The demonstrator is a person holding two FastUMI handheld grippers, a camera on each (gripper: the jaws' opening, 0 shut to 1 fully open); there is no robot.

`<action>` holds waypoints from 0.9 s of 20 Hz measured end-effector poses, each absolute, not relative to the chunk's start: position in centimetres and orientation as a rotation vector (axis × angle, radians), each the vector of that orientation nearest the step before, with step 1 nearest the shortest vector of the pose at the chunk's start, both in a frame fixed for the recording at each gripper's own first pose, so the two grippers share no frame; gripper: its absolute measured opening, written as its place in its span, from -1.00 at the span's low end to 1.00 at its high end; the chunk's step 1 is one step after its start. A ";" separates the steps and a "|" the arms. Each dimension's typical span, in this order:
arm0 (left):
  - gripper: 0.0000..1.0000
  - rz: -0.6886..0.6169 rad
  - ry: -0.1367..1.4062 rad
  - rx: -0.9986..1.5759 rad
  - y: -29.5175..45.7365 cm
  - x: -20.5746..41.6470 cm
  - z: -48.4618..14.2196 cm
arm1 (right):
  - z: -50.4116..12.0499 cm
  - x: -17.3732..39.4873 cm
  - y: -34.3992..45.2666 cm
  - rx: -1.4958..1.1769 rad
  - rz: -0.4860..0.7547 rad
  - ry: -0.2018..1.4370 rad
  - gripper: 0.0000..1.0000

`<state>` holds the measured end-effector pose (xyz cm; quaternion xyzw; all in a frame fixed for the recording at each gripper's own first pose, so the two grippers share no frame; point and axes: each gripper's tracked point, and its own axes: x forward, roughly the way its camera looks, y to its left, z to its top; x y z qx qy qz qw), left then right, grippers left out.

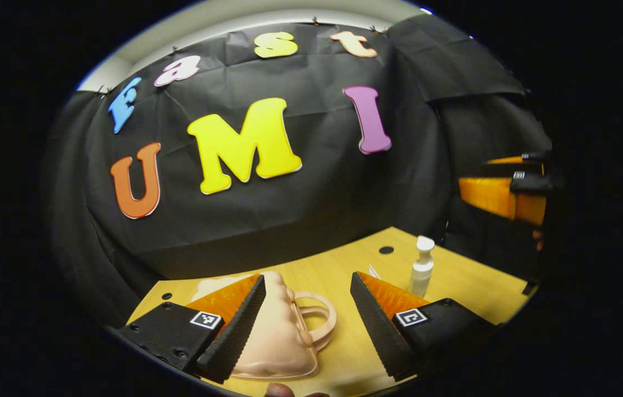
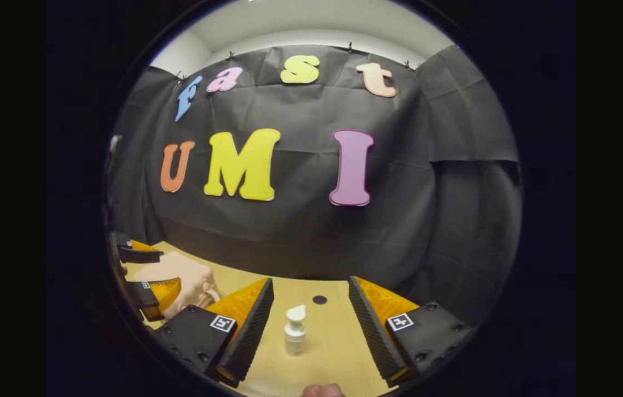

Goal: First open the suitcase, pack the skin care products into it, and then close the suitcase.

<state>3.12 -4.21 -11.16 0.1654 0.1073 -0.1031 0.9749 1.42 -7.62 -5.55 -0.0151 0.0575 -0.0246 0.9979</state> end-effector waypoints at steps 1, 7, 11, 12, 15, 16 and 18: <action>0.96 -0.223 0.258 0.395 -4.3 3.5 -12.6 | -6.3 1.3 -8.5 -0.022 -0.061 0.131 0.62; 0.84 -0.313 0.424 0.851 -4.7 4.5 -21.2 | -8.1 1.3 -12.3 -0.024 -0.103 0.163 0.62; 0.71 -0.306 0.557 0.993 -3.9 5.6 -24.9 | -8.0 0.9 -14.0 -0.016 -0.132 0.161 0.61; 0.66 -0.298 0.585 1.025 -3.6 6.0 -25.5 | -7.9 0.7 -14.4 -0.013 -0.141 0.161 0.61; 0.59 -0.290 0.658 1.094 -3.2 6.6 -27.1 | -8.3 0.1 -15.5 -0.005 -0.161 0.166 0.62; 0.52 -0.302 0.665 1.099 -3.3 7.0 -27.4 | -8.5 -0.2 -15.9 -0.001 -0.171 0.171 0.62; 0.27 -0.320 0.679 1.111 -3.5 7.1 -28.0 | -8.9 -0.5 -16.6 0.012 -0.192 0.181 0.62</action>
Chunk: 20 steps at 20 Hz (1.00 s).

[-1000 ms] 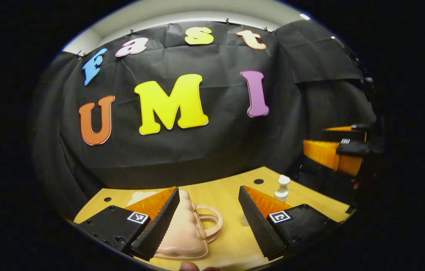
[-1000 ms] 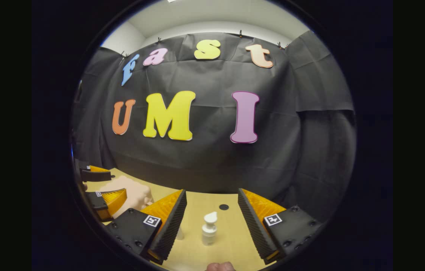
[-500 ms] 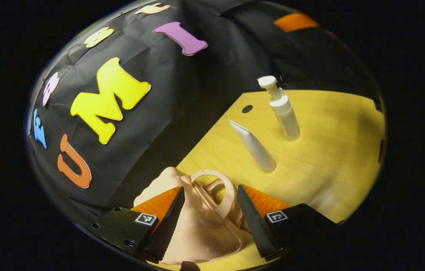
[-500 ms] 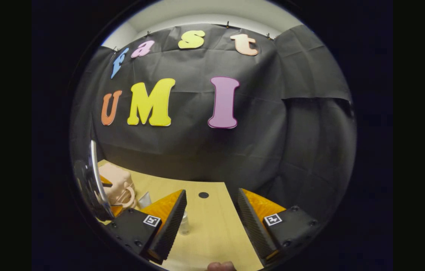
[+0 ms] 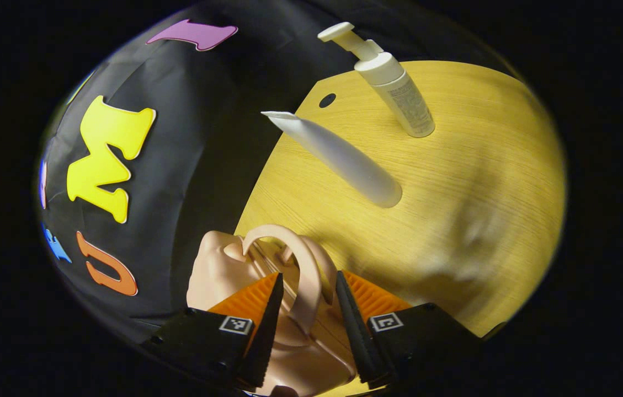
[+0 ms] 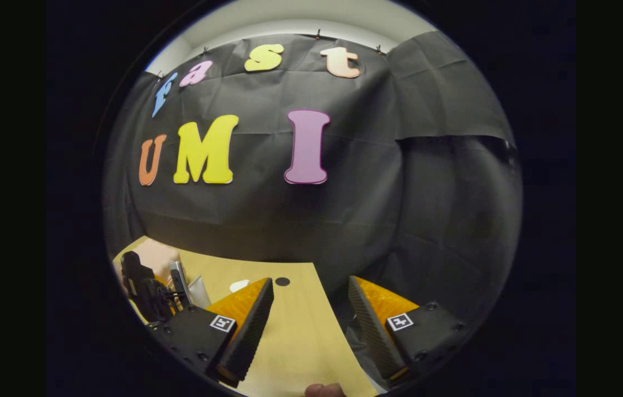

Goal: First open the suitcase, pack the skin care products into it, and then close the suitcase.

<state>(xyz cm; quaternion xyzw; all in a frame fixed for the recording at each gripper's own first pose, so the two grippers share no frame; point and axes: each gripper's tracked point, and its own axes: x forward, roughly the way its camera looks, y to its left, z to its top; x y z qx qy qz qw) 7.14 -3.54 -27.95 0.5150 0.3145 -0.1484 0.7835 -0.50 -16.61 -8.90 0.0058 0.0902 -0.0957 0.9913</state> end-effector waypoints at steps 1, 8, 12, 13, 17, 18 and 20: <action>0.17 -0.326 0.694 1.117 -3.4 7.2 -28.3 | -9.2 -0.7 -16.9 0.018 -0.203 0.185 0.62; -0.58 -0.332 0.741 1.109 -3.2 7.7 -27.9 | -8.5 -1.8 -16.4 0.020 -0.222 0.172 0.62; -0.69 -0.306 0.677 1.036 -3.2 7.3 -25.7 | -8.3 -2.3 -15.2 0.016 -0.212 0.165 0.62; -0.70 -0.292 0.655 1.012 -3.0 6.9 -24.7 | -8.3 -2.2 -15.0 0.016 -0.208 0.165 0.62; -0.84 -0.226 0.485 0.906 -1.4 7.2 -17.5 | -7.4 -1.8 -13.3 0.002 -0.186 0.151 0.63; -0.87 -0.197 0.443 0.871 -0.2 7.3 -15.4 | -6.9 -1.5 -12.8 -0.001 -0.177 0.143 0.63; -0.90 -0.144 0.366 0.802 2.2 7.4 -11.3 | -5.9 -0.8 -11.2 -0.008 -0.147 0.130 0.62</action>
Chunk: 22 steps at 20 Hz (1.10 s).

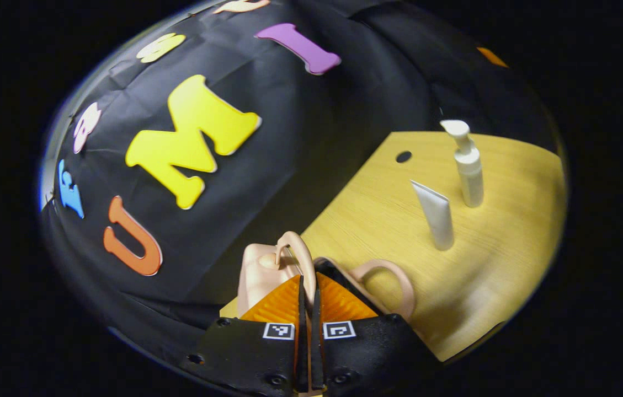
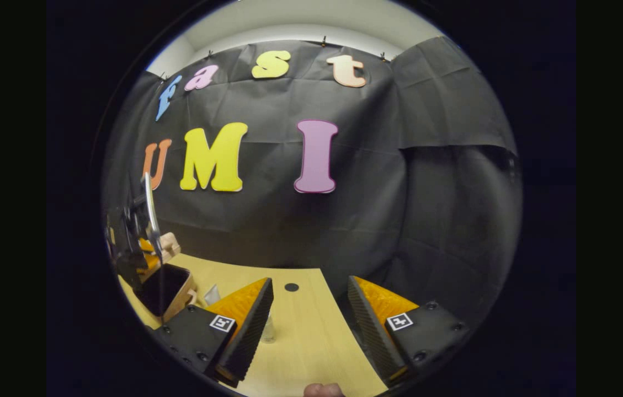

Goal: First open the suitcase, pack the skin care products into it, and then close the suitcase.

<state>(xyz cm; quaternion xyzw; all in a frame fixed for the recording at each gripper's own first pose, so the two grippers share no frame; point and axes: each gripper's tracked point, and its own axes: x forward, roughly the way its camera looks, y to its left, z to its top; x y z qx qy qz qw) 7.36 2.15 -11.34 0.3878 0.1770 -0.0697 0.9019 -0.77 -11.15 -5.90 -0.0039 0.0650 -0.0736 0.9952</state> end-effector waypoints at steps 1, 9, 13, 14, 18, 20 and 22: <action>-0.92 -0.111 0.326 0.765 3.7 7.3 -9.3 | -5.5 -0.3 -10.2 -0.013 -0.130 0.125 0.62; -0.94 0.120 0.119 0.545 21.8 6.4 -1.9 | -2.4 1.7 -2.2 -0.086 0.016 0.098 0.63; -0.93 0.181 0.117 0.373 31.5 5.2 -3.7 | -1.7 2.0 1.5 -0.127 0.064 0.107 0.61; -0.93 0.192 0.128 0.323 33.9 4.8 -4.9 | -1.6 2.0 2.2 -0.138 0.073 0.110 0.62; -0.93 0.232 0.194 0.081 42.2 4.4 -11.5 | -1.1 1.9 4.8 -0.209 0.101 0.105 0.60; -0.92 0.239 0.268 -0.001 44.9 3.8 -15.9 | -1.6 1.8 6.0 -0.231 0.110 0.117 0.61; -0.92 0.255 0.341 -0.089 46.9 3.7 -20.0 | -2.1 1.7 7.2 -0.248 0.118 0.137 0.61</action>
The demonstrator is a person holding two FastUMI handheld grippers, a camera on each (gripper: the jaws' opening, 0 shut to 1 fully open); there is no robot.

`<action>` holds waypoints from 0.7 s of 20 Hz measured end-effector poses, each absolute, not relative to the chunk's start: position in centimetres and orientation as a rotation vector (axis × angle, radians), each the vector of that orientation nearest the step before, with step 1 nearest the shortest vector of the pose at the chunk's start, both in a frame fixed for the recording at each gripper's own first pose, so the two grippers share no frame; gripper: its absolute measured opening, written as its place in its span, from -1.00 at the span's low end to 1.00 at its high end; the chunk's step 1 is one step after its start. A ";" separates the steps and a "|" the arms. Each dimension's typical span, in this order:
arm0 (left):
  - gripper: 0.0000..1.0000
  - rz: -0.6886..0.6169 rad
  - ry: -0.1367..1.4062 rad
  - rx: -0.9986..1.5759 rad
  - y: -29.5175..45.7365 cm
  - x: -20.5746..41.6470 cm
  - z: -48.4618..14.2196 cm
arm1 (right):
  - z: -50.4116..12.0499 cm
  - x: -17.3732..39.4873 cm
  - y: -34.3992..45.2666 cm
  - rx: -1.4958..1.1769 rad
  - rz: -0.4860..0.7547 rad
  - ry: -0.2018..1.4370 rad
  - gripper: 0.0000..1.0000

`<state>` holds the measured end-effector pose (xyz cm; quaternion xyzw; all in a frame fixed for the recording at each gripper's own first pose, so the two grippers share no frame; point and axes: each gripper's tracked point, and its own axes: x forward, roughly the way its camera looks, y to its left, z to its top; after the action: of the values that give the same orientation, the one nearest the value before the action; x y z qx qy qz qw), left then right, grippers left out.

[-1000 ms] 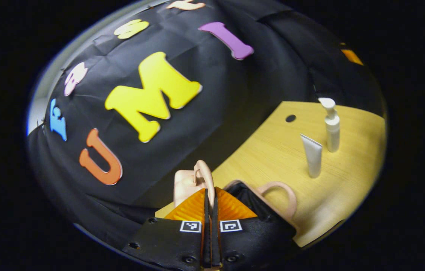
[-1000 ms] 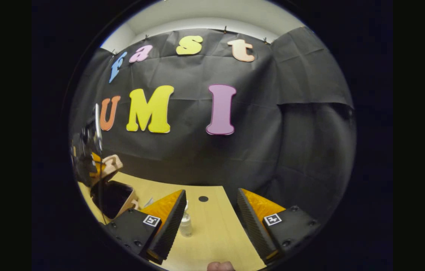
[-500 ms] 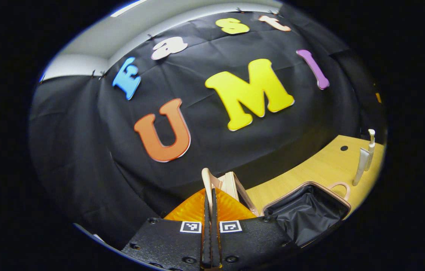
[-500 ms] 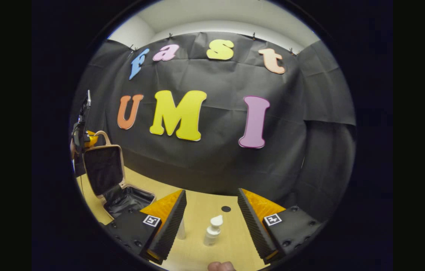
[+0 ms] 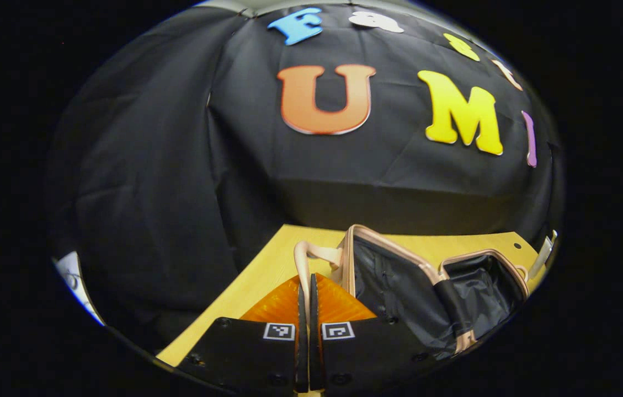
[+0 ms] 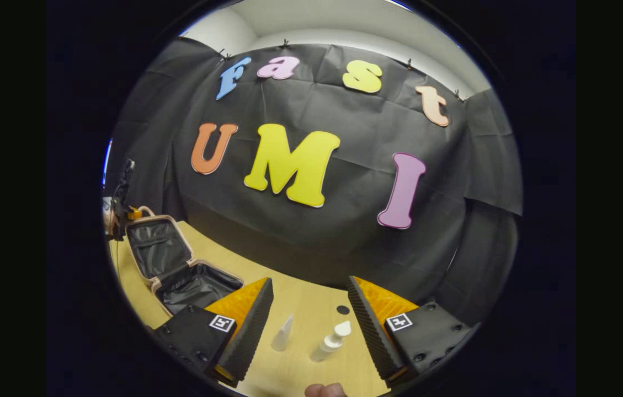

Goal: First open the suitcase, pack the skin care products into it, and then close the suitcase.

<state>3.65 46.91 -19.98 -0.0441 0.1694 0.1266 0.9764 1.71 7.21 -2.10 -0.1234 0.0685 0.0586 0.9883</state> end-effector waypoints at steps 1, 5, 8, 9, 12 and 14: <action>-0.92 0.264 0.365 -0.130 47.3 3.9 -22.0 | -2.4 1.7 7.7 -0.257 0.124 0.152 0.61; -0.91 0.262 0.430 -0.293 47.4 4.5 -26.8 | -1.7 1.9 8.1 -0.279 0.108 0.157 0.61; -0.70 0.259 0.471 -0.375 47.1 4.0 -28.9 | -1.9 2.1 8.4 -0.275 0.103 0.165 0.61; -0.60 0.277 0.482 -0.364 47.7 3.7 -29.0 | -2.0 2.2 8.5 -0.272 0.105 0.169 0.61; -0.03 0.330 0.506 -0.296 48.6 2.8 -28.5 | -2.4 2.3 9.0 -0.247 0.119 0.173 0.61; 0.65 0.329 0.451 -0.287 47.4 2.7 -25.4 | -2.6 2.2 9.1 -0.227 0.125 0.170 0.61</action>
<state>2.69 47.38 -25.41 -0.1414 0.2219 0.1620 0.9511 2.23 9.06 -2.59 -0.1130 0.0845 0.0621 0.9880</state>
